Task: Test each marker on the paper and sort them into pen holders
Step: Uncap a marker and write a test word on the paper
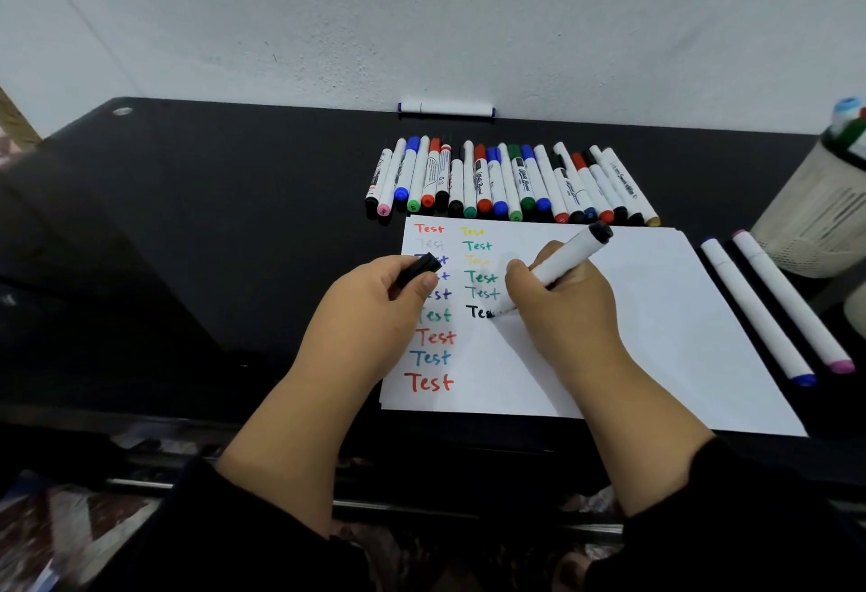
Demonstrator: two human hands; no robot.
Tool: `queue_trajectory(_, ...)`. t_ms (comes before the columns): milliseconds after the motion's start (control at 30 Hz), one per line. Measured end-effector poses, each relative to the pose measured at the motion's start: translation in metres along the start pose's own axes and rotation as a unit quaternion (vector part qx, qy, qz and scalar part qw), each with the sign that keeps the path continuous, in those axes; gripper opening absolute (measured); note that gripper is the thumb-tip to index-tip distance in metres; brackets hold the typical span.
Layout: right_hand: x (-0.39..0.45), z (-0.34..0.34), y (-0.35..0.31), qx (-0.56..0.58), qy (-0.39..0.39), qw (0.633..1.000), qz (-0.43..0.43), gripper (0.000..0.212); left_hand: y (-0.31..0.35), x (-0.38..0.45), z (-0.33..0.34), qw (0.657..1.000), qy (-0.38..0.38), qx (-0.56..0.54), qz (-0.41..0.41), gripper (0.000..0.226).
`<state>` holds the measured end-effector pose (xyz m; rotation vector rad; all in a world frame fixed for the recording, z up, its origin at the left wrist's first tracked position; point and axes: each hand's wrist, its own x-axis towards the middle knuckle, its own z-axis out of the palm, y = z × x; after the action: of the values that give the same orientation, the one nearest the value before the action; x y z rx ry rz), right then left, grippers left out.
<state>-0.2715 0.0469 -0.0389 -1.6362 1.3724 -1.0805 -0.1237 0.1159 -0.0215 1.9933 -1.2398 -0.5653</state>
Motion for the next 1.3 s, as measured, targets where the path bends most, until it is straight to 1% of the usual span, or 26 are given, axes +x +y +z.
queue_trajectory(233,0.002,-0.001,0.001,0.0,0.036,0.999,0.007,0.033,0.0,0.001,0.0,1.0,-0.001,0.003,0.003,0.032)
queue_trajectory(333,0.002,-0.002,0.0,0.01,0.034,0.999,0.011,0.036,-0.001,0.001,0.0,1.0,-0.002,0.004,0.002,0.033)
queue_trajectory(433,0.002,-0.001,-0.001,-0.005,0.023,1.0,0.008,0.035,-0.001,0.001,0.0,1.0,-0.006,0.006,0.009,0.033)
queue_trajectory(533,0.002,-0.001,-0.003,0.01,0.018,0.999,0.028,0.033,-0.001,0.001,0.001,1.0,-0.015,0.004,0.008,0.032)
queue_trajectory(633,0.002,-0.005,-0.006,0.058,0.023,0.997,0.046,0.035,-0.001,0.001,0.0,1.0,-0.025,-0.004,0.007,0.032)
queue_trajectory(700,0.002,-0.008,-0.009,0.113,0.02,0.991,0.062,0.036,-0.001,0.0,0.0,0.999,-0.035,-0.022,0.007,0.031)
queue_trajectory(800,0.003,-0.013,-0.016,0.23,0.0,0.97,0.085,0.037,0.001,0.0,-0.001,0.997,-0.064,-0.053,0.01,0.026)
queue_trajectory(900,0.001,-0.015,-0.022,0.287,-0.013,0.953,0.096,0.034,0.003,-0.002,0.0,0.993,-0.092,-0.077,0.021,0.021)
queue_trajectory(1000,-0.002,-0.015,-0.024,0.287,-0.022,0.954,0.082,0.033,0.005,-0.005,0.001,0.988,-0.111,-0.098,0.04,0.019)
queue_trajectory(1133,-0.006,-0.013,-0.024,0.262,-0.041,0.962,0.07,0.033,0.01,-0.007,0.002,0.986,-0.118,-0.097,0.063,0.027)
queue_trajectory(1300,-0.008,-0.011,-0.029,0.244,-0.091,0.963,0.067,0.028,0.014,-0.008,0.0,0.986,-0.111,-0.101,0.078,0.03)
